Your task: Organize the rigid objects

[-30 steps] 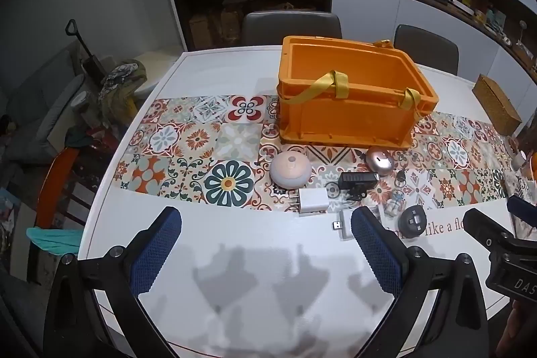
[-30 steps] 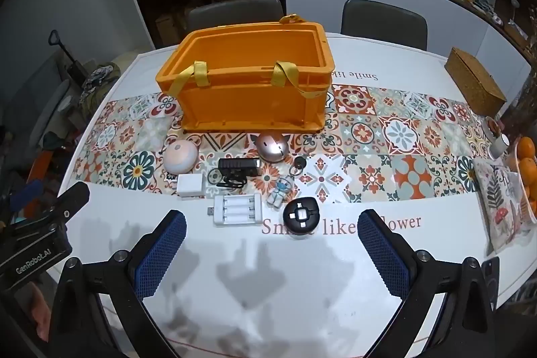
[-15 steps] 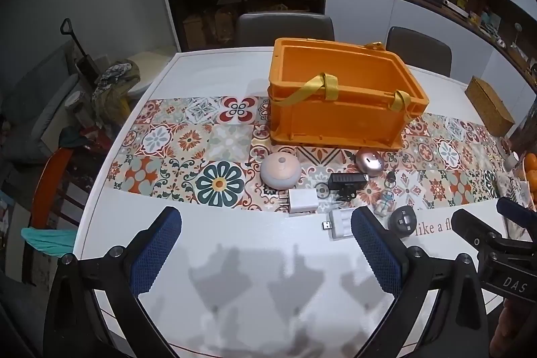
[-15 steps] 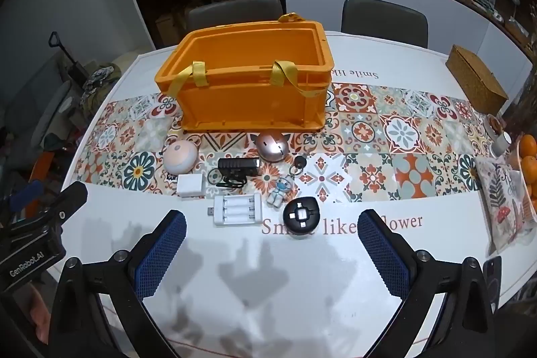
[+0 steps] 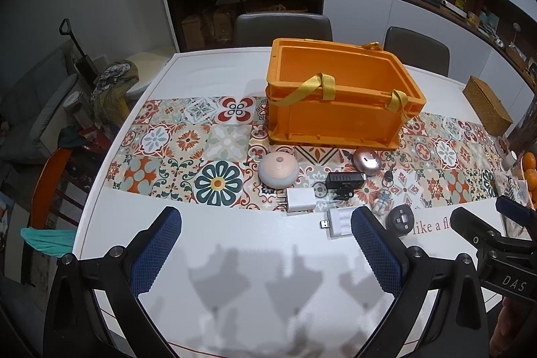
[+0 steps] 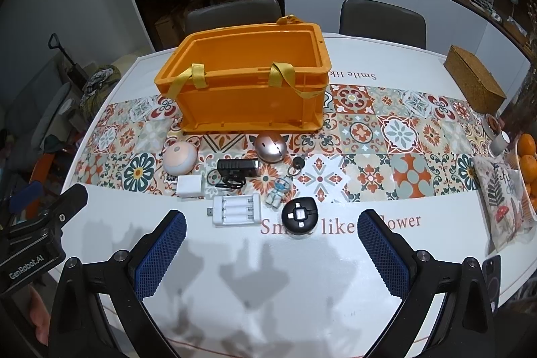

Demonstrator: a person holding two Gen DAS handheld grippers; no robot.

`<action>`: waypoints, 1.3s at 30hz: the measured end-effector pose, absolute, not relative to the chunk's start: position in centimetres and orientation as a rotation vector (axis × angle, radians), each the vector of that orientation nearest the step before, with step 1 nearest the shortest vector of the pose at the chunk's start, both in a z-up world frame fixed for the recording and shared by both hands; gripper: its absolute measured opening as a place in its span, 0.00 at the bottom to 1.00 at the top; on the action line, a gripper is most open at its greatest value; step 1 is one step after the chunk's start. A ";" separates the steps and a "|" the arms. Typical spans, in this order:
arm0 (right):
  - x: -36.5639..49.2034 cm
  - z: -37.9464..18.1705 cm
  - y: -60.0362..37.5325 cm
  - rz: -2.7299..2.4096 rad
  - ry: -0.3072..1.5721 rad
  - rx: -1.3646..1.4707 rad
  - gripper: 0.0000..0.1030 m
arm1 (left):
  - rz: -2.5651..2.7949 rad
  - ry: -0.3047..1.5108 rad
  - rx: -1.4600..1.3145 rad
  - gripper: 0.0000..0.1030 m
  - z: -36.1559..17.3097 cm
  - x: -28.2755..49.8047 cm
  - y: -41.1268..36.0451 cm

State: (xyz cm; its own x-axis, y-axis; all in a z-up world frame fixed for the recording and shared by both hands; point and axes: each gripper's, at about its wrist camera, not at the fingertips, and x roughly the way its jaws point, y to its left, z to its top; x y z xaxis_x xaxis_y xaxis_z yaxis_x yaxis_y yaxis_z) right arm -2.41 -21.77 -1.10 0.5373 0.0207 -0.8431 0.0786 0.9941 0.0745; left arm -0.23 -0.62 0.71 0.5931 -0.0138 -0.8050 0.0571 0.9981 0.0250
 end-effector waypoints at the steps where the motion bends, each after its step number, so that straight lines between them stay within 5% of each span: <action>1: -2.4 -1.1 -21.7 -0.034 1.004 0.108 1.00 | -0.041 0.935 0.049 1.00 0.7 -0.3 -0.6; 39: -2.4 -1.1 -21.7 -0.032 1.002 0.108 1.00 | -0.047 0.949 0.050 1.00 0.0 -0.8 -1.0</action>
State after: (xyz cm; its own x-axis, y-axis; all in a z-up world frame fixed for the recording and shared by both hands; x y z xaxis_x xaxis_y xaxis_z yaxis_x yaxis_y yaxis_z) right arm -2.43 -21.66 -1.09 0.5385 0.0229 -0.8423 0.0767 0.9941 0.0761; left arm -0.78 -0.98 -0.01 0.5817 -0.0186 -0.8132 0.0625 0.9978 0.0219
